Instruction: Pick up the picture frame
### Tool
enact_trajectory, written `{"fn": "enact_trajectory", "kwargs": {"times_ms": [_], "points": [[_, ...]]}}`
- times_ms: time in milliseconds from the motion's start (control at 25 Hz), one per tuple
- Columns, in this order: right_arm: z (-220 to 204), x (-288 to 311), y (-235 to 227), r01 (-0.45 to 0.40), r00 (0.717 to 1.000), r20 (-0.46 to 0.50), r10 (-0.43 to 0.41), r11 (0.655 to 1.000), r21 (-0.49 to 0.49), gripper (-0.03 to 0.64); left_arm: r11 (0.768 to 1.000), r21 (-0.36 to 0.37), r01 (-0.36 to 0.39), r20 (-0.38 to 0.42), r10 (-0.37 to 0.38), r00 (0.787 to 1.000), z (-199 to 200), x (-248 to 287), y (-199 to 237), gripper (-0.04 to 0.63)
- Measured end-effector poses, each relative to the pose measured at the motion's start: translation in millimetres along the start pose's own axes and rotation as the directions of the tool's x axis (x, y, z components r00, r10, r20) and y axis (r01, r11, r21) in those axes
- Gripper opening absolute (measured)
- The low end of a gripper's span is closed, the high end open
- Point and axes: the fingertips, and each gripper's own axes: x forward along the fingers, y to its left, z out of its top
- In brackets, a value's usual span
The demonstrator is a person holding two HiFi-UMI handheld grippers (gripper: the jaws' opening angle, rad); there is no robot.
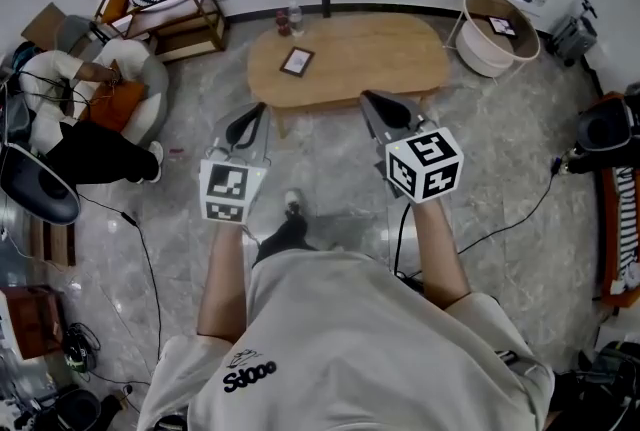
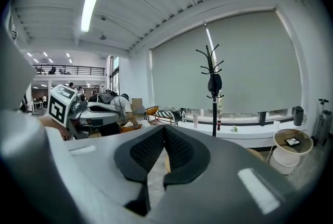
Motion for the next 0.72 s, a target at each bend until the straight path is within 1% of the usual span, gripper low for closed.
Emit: {"fn": "enact_trajectory", "kwargs": {"times_ms": [200,320,520,720], "points": [[-6,22,-14,0.005,1.0,-0.02,-0.005,1.0,0.009,0.003,1.0,0.012,0.013,-0.005,-0.013,1.0,-8,25,8,0.011],[-4,44,-28,0.017,0.999,-0.031,-0.017,1.0,0.005,0.003,1.0,-0.003,0.021,-0.003,-0.021,1.0,-14,49,23,0.011],[6,94,-58,0.045,0.998,-0.047,-0.045,0.999,-0.002,0.003,1.0,-0.017,0.025,0.019,-0.024,1.0,-16,101,66,0.011],[27,149,-86,0.068,0.996,-0.062,-0.068,0.998,-0.003,0.003,0.999,-0.033,0.033,0.024,-0.032,0.999,-16,153,117,0.011]]}}
